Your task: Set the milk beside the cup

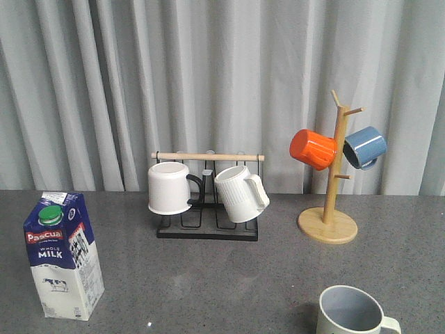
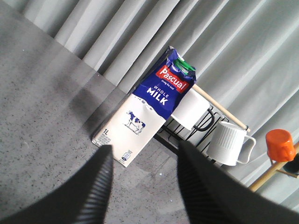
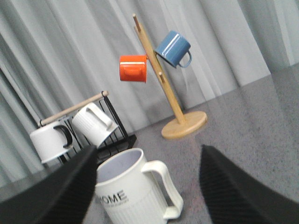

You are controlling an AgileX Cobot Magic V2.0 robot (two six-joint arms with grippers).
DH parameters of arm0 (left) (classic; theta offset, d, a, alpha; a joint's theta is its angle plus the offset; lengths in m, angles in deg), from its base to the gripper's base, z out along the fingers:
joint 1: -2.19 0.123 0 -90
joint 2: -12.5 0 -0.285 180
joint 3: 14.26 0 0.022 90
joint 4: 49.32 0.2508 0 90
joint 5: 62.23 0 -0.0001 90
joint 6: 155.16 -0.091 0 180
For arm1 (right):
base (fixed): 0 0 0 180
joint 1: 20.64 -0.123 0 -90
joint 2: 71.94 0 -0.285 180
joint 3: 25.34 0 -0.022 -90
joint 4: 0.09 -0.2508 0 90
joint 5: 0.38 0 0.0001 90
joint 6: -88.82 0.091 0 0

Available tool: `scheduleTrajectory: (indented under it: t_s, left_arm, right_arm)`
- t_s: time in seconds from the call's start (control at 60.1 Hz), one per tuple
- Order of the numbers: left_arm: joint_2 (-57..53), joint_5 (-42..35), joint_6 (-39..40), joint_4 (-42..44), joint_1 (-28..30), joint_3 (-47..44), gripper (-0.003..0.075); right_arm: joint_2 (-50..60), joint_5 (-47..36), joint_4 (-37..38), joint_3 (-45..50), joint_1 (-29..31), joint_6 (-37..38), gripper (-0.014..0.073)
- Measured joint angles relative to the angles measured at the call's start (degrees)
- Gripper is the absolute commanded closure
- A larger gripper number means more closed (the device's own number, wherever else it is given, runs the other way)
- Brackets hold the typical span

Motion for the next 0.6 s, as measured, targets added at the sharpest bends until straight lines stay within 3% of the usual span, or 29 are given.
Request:
scheduleTrajectory:
  t_s: [0.183, 0.366, 0.599]
  left_arm:
    - [0.00, -1.57, 0.00, -3.84, 0.00, 0.00, 0.0306]
    - [0.00, 9.23, -6.00, -0.79, 0.00, 9.47, 0.0306]
    - [10.86, 27.33, -19.21, 0.34, 0.00, 29.25, 0.0306]
  right_arm:
    - [0.00, -1.25, -1.05, -0.91, 0.00, 1.01, 0.0088]
    - [-2.72, 17.67, 4.13, -16.10, 0.00, -5.67, 0.0114]
    - [-21.91, 36.19, 6.95, -40.68, 0.00, -15.55, 0.0114]
